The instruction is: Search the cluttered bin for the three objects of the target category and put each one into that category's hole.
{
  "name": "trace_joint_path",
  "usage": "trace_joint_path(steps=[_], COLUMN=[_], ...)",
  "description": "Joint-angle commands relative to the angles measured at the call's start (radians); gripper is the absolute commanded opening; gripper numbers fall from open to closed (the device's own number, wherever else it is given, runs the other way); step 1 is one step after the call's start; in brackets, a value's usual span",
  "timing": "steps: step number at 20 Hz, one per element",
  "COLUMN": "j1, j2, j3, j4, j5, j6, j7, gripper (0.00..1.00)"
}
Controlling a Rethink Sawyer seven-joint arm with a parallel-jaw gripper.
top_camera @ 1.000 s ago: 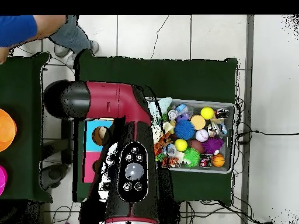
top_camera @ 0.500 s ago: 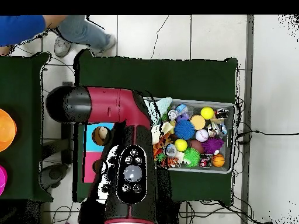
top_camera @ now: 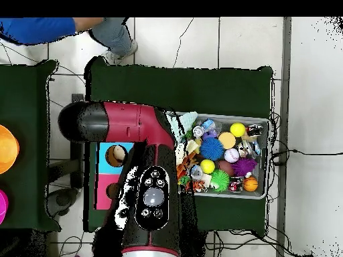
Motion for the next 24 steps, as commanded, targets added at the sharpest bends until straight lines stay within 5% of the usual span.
trace_joint_path(steps=[1,12,24], j1=[-0.011,0.011,0.129], j2=[0.059,0.118,0.195], j3=[-0.005,-0.02,-0.102], j4=[0.142,0.11,0.081], j5=[-0.043,-0.034,0.008], j6=[-0.066,-0.1,-0.116], j7=[0.159,0.181,0.286], gripper=[0.0,0.0,0.0])
